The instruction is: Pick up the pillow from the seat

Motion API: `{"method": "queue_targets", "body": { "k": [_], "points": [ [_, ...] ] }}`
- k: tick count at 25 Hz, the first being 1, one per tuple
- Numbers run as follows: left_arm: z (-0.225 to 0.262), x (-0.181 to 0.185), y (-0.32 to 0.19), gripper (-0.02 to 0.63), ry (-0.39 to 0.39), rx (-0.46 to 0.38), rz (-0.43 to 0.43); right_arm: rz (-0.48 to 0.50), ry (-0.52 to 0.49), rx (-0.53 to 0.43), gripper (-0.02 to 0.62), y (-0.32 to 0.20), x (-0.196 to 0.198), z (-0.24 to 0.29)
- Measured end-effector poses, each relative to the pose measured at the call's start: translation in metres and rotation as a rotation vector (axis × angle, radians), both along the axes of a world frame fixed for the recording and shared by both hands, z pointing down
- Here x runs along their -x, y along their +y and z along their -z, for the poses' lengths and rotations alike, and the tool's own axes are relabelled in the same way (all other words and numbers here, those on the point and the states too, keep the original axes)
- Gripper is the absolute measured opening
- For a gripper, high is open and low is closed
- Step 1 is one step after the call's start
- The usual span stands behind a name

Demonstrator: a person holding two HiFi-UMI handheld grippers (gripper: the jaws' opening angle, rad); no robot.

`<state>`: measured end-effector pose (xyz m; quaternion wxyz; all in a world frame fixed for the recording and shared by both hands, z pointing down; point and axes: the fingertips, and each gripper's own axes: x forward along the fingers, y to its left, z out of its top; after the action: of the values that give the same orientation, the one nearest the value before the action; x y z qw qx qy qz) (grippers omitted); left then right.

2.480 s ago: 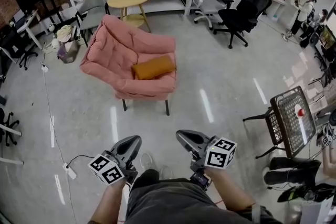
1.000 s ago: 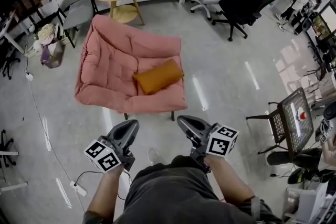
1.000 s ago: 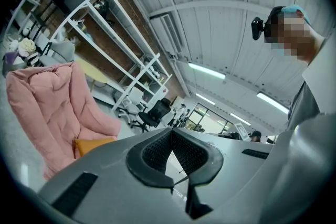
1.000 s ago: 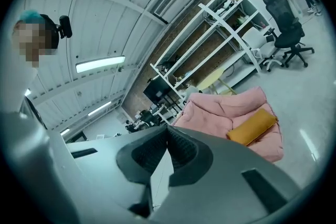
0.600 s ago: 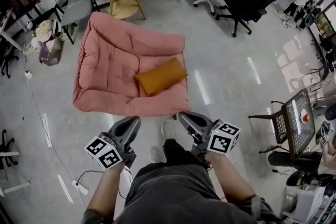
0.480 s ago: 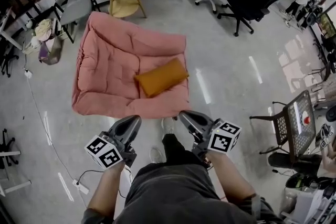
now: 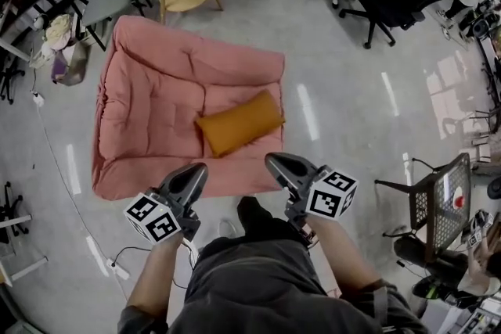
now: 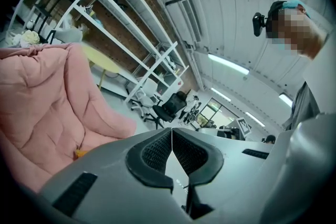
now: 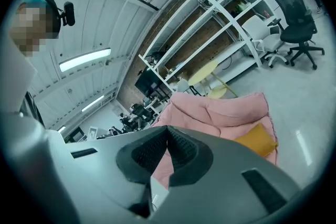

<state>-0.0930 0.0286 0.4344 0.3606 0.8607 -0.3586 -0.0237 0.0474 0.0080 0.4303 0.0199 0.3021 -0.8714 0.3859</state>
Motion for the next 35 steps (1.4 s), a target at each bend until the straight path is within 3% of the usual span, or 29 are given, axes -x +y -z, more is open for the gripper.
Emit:
{"method": "queue_targets", "body": {
  "k": [5, 11, 16, 17, 19, 24, 35],
  "points": [
    [-0.032, -0.007, -0.059, 0.011, -0.024, 0.033, 0.011, 0.015, 0.024, 0.026, 0.008, -0.070, -0.014, -0.028],
    [-0.105, -0.006, -0.107, 0.018, -0.064, 0.139, 0.044, 0.053, 0.110, 0.058, 0.009, -0.130, -0.032, -0.090],
    [-0.184, 0.003, -0.133, 0.113, -0.093, 0.226, 0.069, 0.110, 0.198, 0.117, 0.013, -0.161, -0.038, -0.173],
    [-0.201, 0.006, -0.138, 0.128, -0.100, 0.241, 0.073, 0.122, 0.211, 0.132, 0.030, -0.166, -0.038, -0.191],
    [-0.238, 0.014, -0.145, 0.164, -0.114, 0.281, 0.083, 0.138, 0.237, 0.164, 0.130, -0.177, -0.038, -0.228],
    [-0.331, 0.034, -0.162, 0.298, -0.147, 0.409, 0.116, 0.137, 0.291, 0.229, 0.191, -0.210, -0.047, -0.307],
    [-0.438, 0.043, -0.173, 0.415, -0.178, 0.557, 0.130, 0.189, 0.342, 0.298, 0.320, -0.256, -0.063, -0.414]
  ]
}}
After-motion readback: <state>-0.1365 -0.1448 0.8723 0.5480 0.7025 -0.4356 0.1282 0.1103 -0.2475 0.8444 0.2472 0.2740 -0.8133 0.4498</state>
